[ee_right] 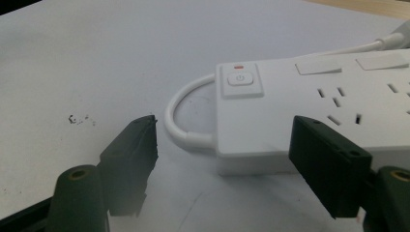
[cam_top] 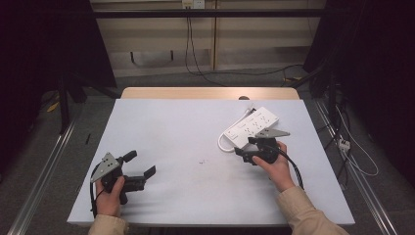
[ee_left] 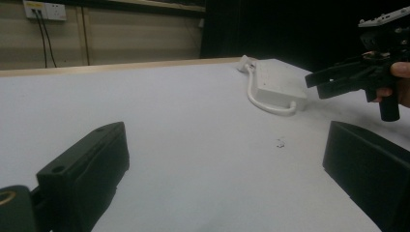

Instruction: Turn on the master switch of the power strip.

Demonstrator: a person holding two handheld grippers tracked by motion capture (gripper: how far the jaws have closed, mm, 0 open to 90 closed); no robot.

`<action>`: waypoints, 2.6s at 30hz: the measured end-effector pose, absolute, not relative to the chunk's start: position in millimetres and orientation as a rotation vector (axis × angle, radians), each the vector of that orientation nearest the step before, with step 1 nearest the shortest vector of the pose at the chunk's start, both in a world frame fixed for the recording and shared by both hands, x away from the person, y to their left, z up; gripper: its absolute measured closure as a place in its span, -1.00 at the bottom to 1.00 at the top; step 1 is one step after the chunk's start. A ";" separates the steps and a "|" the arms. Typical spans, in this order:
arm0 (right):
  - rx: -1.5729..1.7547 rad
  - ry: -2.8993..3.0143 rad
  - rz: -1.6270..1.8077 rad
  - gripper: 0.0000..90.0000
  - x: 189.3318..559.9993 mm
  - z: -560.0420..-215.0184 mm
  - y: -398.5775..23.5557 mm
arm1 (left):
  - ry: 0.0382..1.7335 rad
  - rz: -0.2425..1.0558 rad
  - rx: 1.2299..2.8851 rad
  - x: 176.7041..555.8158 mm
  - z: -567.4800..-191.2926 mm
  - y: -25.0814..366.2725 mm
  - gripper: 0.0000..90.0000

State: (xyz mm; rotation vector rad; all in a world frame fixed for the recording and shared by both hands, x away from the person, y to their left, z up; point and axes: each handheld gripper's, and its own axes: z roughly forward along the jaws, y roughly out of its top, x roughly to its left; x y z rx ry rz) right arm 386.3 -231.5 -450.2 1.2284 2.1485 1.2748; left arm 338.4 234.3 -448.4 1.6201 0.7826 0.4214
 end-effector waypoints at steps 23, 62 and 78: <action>1.207 2.143 1.309 -0.67 349.2 -449.0 -254.1 | 0.780 0.422 1.624 338.1 -448.0 233.4 -0.95; 1.193 2.127 1.346 -0.79 316.3 -451.5 -272.3 | 0.779 0.428 1.626 337.3 -447.3 234.5 -0.95; 1.188 2.119 1.332 -0.79 298.2 -450.4 -284.2 | 0.780 0.431 1.632 337.4 -447.1 235.0 -0.95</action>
